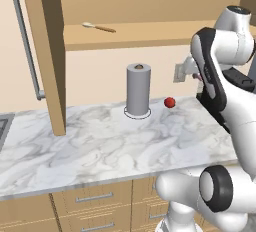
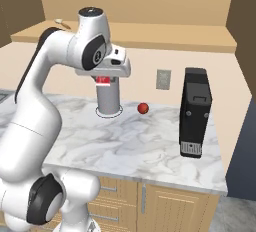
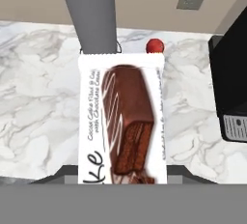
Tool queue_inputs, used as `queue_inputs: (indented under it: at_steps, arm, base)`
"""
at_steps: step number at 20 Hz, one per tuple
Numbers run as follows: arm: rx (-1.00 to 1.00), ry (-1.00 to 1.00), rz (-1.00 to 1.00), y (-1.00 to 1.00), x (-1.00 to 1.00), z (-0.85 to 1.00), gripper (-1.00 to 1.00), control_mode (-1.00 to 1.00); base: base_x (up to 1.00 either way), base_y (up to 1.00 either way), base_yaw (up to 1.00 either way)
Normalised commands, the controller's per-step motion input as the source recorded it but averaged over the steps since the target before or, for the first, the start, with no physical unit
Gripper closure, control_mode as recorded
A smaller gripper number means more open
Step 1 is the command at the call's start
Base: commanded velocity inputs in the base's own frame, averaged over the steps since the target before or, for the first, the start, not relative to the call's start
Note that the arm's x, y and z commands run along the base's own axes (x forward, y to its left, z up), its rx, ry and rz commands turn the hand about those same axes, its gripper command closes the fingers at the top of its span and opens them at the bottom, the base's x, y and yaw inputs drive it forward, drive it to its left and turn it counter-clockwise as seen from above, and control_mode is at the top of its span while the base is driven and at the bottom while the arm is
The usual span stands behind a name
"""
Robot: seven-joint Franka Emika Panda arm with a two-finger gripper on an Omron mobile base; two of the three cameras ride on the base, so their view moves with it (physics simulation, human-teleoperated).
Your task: Pick the bar and honey bottle from the counter and place them in the cabinets closest to them.
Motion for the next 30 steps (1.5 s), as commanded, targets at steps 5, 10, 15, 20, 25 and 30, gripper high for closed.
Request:
queue_inputs:
  at_steps: [5,10,15,20,25,30]
  arm:
    - [0.0,-0.06,0.0,0.0,0.0,0.23,1.0,-1.0]
    - [0.01,-0.11,0.0,0.0,-0.02,0.15,1.0,-1.0]
    - [0.02,-0.18,-0.03,0.0,-0.02,0.48,1.0,-1.0]
    - [0.0,-0.13,-0.04,0.02,0.02,0.34,1.0,-1.0]
    - [0.0,-0.17,-0.03,0.07,0.17,0.19,1.0,-1.0]
    - [0.0,-0.1,-0.01,0.14,0.36,0.1,1.0,-1.0]
  base:
    - [0.0,0.0,0.0]
    - [0.0,0.0,0.0]
    - [0.0,0.0,0.0]
    - [0.0,0.0,0.0]
    - [0.0,0.0,0.0]
    - [0.0,0.0,0.0]
